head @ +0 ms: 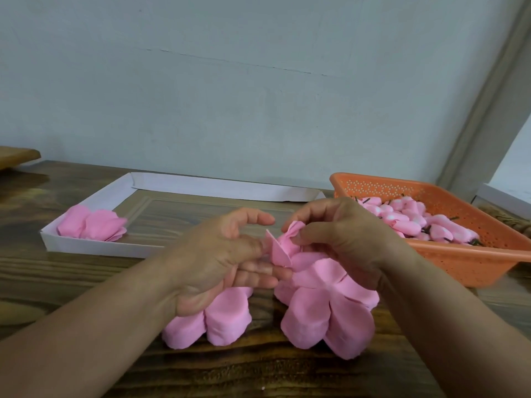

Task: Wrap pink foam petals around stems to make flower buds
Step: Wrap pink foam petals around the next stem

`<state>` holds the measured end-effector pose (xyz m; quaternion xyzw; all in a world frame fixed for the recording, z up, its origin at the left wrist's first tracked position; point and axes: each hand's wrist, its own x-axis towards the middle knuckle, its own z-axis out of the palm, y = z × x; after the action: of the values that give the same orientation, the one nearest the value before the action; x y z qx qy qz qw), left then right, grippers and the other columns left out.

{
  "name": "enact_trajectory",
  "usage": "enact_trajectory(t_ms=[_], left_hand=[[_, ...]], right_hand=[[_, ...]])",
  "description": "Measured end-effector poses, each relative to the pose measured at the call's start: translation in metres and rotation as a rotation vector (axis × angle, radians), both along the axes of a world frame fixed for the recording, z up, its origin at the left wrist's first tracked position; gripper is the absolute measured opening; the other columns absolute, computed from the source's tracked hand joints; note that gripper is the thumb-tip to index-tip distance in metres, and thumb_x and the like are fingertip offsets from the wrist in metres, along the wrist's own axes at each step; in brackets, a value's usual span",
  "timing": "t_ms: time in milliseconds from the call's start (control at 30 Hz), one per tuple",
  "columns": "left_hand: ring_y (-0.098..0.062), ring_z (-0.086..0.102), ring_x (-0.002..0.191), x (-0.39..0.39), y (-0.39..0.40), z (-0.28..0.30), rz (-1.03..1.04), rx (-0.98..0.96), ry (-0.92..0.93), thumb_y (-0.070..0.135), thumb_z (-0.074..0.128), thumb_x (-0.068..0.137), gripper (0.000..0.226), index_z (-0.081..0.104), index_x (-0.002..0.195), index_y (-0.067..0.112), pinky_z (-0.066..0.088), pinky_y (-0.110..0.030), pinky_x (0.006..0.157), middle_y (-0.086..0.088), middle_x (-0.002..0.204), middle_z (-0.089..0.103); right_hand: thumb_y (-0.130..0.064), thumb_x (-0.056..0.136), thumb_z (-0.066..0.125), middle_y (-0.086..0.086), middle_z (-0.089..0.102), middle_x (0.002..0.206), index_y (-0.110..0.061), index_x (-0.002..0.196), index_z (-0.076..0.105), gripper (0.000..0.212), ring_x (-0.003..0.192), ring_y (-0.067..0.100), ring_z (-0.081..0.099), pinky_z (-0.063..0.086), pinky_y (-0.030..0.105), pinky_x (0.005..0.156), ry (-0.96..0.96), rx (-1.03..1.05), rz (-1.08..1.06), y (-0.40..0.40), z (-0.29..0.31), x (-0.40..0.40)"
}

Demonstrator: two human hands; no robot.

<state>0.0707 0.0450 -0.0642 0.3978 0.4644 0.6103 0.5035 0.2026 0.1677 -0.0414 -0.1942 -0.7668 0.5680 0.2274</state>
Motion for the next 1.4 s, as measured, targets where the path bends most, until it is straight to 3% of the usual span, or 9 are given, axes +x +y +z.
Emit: enact_trajectory(t_ms=[167,433,533,667,900,1000,1100,1233,1400], left_hand=[[-0.027,0.073,0.078,0.0,0.001,-0.004,0.061,0.022,0.095,-0.019,0.055,0.08,0.038,0.061,0.102,0.012,0.056,-0.024,0.056,-0.012,0.072,0.071],[-0.01,0.058,0.055,-0.002,0.0,-0.003,0.119,0.023,0.307,0.001,0.064,0.079,0.014,0.066,0.074,0.014,0.042,-0.018,0.046,-0.01,0.071,0.068],[-0.009,0.054,0.054,-0.002,-0.001,-0.002,0.067,0.001,0.285,0.005,0.06,0.082,0.009,0.063,0.077,0.012,0.039,-0.021,0.051,-0.008,0.078,0.068],[-0.01,0.061,0.052,0.001,-0.002,-0.001,0.019,-0.014,0.114,0.013,0.06,0.073,0.012,0.065,0.064,0.018,0.053,-0.025,0.052,-0.004,0.068,0.067],[-0.022,0.07,0.067,0.002,0.0,-0.003,0.032,-0.053,-0.022,0.015,0.064,0.068,0.017,0.061,0.083,0.006,0.058,-0.026,0.056,-0.019,0.082,0.071],[-0.027,0.073,0.076,0.003,0.0,-0.003,0.05,-0.074,-0.024,0.015,0.064,0.069,0.025,0.062,0.091,0.004,0.058,-0.027,0.055,-0.024,0.088,0.072],[-0.027,0.072,0.071,0.004,-0.001,-0.002,0.072,-0.099,-0.028,0.015,0.068,0.064,0.031,0.063,0.093,0.003,0.056,-0.026,0.052,-0.022,0.084,0.072],[-0.025,0.071,0.07,0.006,-0.002,0.0,0.085,-0.105,-0.003,0.018,0.072,0.062,0.044,0.068,0.105,0.008,0.056,-0.027,0.052,-0.019,0.093,0.073],[-0.028,0.072,0.069,0.012,0.0,-0.002,0.192,-0.122,-0.017,0.003,0.064,0.083,0.018,0.055,0.098,0.004,0.056,-0.027,0.05,-0.022,0.084,0.073]], right_hand=[[0.012,0.077,0.058,0.009,0.064,0.063,-0.015,0.056,0.07,0.036,0.058,0.019,0.056,0.046,0.026,0.055,0.036,-0.071,-0.027,-0.001,0.001,0.0],[0.017,0.076,0.056,0.01,0.06,0.055,-0.009,0.058,0.069,0.034,0.046,0.014,0.053,0.052,0.023,0.05,0.04,-0.079,0.087,-0.004,0.001,0.001],[0.015,0.076,0.057,0.009,0.063,0.057,-0.012,0.059,0.071,0.035,0.048,0.016,0.056,0.052,0.028,0.055,0.013,-0.034,0.103,-0.003,0.002,0.002],[0.017,0.075,0.059,0.01,0.067,0.06,-0.012,0.063,0.069,0.033,0.049,0.016,0.06,0.05,0.023,0.052,-0.001,0.021,0.108,-0.004,0.004,0.004],[0.017,0.074,0.062,0.01,0.066,0.073,-0.013,0.078,0.068,0.03,0.059,0.023,0.061,0.056,0.035,0.06,-0.011,0.25,0.101,-0.011,0.005,0.004],[0.018,0.075,0.06,0.008,0.059,0.083,-0.032,0.097,0.064,0.055,0.061,0.028,0.059,0.055,0.031,0.06,-0.004,0.311,0.143,-0.014,0.006,0.003],[0.015,0.075,0.061,0.005,0.061,0.087,-0.043,0.107,0.06,0.066,0.071,0.041,0.059,0.056,0.044,0.071,-0.035,0.415,0.184,-0.015,0.006,0.004],[0.014,0.075,0.061,-0.012,0.068,0.093,-0.042,0.094,0.068,0.059,0.085,0.028,0.065,0.055,0.042,0.075,-0.03,0.436,0.214,-0.019,0.007,0.003],[0.013,0.074,0.061,0.005,0.071,0.076,-0.019,0.082,0.071,0.035,0.068,0.031,0.066,0.056,0.043,0.07,-0.053,0.388,0.142,-0.017,0.007,0.002]])
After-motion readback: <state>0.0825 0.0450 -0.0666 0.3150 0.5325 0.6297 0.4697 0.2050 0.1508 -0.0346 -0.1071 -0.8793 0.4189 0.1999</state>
